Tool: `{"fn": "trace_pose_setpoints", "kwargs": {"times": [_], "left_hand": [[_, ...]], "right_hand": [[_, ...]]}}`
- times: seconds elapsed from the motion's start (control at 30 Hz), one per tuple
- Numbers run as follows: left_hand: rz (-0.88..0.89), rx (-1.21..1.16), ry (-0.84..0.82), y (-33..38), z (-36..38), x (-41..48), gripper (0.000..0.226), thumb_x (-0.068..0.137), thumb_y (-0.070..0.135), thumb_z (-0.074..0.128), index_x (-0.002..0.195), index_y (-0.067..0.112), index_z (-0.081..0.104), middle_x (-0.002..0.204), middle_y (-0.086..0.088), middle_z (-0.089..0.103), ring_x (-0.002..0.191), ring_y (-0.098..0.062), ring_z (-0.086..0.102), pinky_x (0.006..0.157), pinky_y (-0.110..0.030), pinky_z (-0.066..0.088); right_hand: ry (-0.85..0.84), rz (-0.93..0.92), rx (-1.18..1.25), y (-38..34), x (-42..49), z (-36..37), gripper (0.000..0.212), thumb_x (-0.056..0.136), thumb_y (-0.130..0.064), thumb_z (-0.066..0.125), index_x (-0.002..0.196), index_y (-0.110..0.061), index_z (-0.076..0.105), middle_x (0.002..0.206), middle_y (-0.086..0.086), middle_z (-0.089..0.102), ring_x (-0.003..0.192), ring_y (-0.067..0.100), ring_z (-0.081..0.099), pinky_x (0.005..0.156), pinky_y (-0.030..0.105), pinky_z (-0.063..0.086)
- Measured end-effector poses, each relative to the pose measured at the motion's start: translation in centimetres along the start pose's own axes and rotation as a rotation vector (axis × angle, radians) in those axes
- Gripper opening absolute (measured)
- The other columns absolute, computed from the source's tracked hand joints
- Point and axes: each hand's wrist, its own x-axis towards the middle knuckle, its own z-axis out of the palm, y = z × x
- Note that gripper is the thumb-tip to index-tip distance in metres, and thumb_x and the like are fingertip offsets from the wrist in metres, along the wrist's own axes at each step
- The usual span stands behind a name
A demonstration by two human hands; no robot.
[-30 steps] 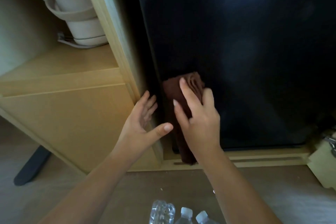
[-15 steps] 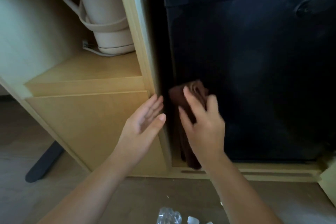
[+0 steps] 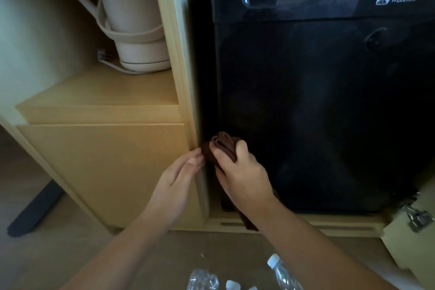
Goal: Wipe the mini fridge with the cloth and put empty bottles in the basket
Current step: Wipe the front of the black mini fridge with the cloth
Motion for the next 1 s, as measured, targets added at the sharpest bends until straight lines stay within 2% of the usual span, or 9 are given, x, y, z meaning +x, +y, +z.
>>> {"fn": "trace_pose_setpoints", "kwargs": {"times": [0.1, 0.3, 0.37, 0.47, 0.57, 0.67, 0.8, 0.93, 1.0], "left_hand": [[-0.01, 0.07, 0.0, 0.6, -0.1, 0.0, 0.037, 0.084, 0.044, 0.035, 0.114, 0.029, 0.05, 0.113, 0.004, 0.062, 0.109, -0.006, 0.057, 0.098, -0.023, 0.04], [-0.036, 0.107, 0.063, 0.4, 1.3, -0.5, 0.034, 0.098, 0.028, 0.031, 0.124, 0.02, 0.05, 0.126, 0.002, 0.057, 0.115, -0.006, 0.053, 0.105, -0.03, 0.034], [-0.041, 0.127, 0.068, 0.0, 2.3, -0.3, 0.034, 0.097, 0.03, 0.033, 0.127, 0.023, 0.048, 0.13, 0.005, 0.053, 0.119, -0.006, 0.049, 0.107, -0.03, 0.032], [-0.042, 0.187, 0.063, -1.2, 3.3, 0.4, 0.039, 0.096, 0.035, 0.035, 0.132, 0.024, 0.044, 0.131, 0.009, 0.049, 0.125, -0.008, 0.043, 0.11, -0.035, 0.029], [-0.048, 0.179, 0.084, -2.1, 3.9, 1.3, 0.043, 0.096, 0.034, 0.037, 0.136, 0.022, 0.041, 0.135, 0.007, 0.047, 0.128, -0.01, 0.04, 0.112, -0.037, 0.027], [-0.049, 0.117, 0.1, -2.7, 4.4, 2.0, 0.039, 0.097, 0.031, 0.035, 0.135, 0.023, 0.04, 0.127, 0.012, 0.049, 0.126, -0.007, 0.041, 0.109, -0.028, 0.03], [-0.07, 0.055, 0.124, -3.6, 5.1, 2.2, 0.024, 0.099, 0.026, 0.03, 0.114, 0.039, 0.043, 0.106, 0.029, 0.051, 0.102, 0.012, 0.047, 0.078, 0.002, 0.037], [-0.086, 0.01, 0.154, -4.7, 5.4, 2.2, 0.032, 0.1, 0.023, 0.027, 0.126, 0.032, 0.042, 0.113, 0.023, 0.051, 0.107, 0.007, 0.047, 0.072, 0.004, 0.037], [-0.1, -0.007, 0.145, -5.1, 5.4, 2.0, 0.038, 0.1, 0.023, 0.026, 0.135, 0.021, 0.04, 0.122, 0.015, 0.049, 0.114, 0.002, 0.045, 0.074, 0.004, 0.037]], "right_hand": [[-0.029, -0.044, -0.008, 0.5, -1.0, 0.4, 0.036, 0.083, -0.023, 0.054, 0.119, -0.02, 0.051, 0.093, 0.015, 0.057, 0.054, 0.022, 0.055, 0.039, 0.032, 0.05], [-0.197, -0.036, -0.007, 3.2, -6.0, 2.0, 0.049, 0.056, -0.024, 0.083, 0.102, -0.021, 0.067, 0.084, 0.013, 0.058, 0.043, 0.021, 0.052, 0.03, 0.028, 0.044], [-0.19, -0.002, 0.058, 4.1, -7.0, 1.7, 0.048, 0.061, -0.024, 0.081, 0.107, -0.021, 0.065, 0.086, 0.013, 0.057, 0.045, 0.021, 0.054, 0.031, 0.028, 0.046], [-0.045, -0.042, 0.16, 5.2, -6.1, -0.4, 0.039, 0.083, -0.027, 0.056, 0.121, -0.019, 0.056, 0.096, 0.014, 0.055, 0.058, 0.023, 0.058, 0.046, 0.031, 0.053], [0.087, -0.057, 0.193, 5.5, -3.3, -1.6, 0.039, 0.087, -0.025, 0.054, 0.125, -0.018, 0.055, 0.102, 0.017, 0.056, 0.069, 0.024, 0.06, 0.056, 0.029, 0.055], [0.139, -0.043, 0.214, 5.0, -3.0, 0.1, 0.039, 0.087, -0.024, 0.056, 0.126, -0.02, 0.051, 0.101, 0.018, 0.057, 0.071, 0.025, 0.06, 0.056, 0.031, 0.055], [0.03, -0.034, 0.235, 4.0, -6.2, 4.0, 0.04, 0.086, -0.027, 0.051, 0.125, -0.024, 0.045, 0.094, 0.016, 0.057, 0.064, 0.026, 0.058, 0.046, 0.033, 0.053], [-0.078, -0.028, 0.121, 3.0, -8.9, 7.9, 0.036, 0.08, -0.028, 0.052, 0.116, -0.026, 0.055, 0.09, 0.015, 0.057, 0.055, 0.025, 0.055, 0.036, 0.03, 0.048], [-0.144, -0.009, 0.102, 2.5, -10.2, 9.4, 0.037, 0.071, -0.026, 0.07, 0.108, -0.026, 0.064, 0.089, 0.016, 0.056, 0.05, 0.024, 0.053, 0.032, 0.027, 0.045]]}}
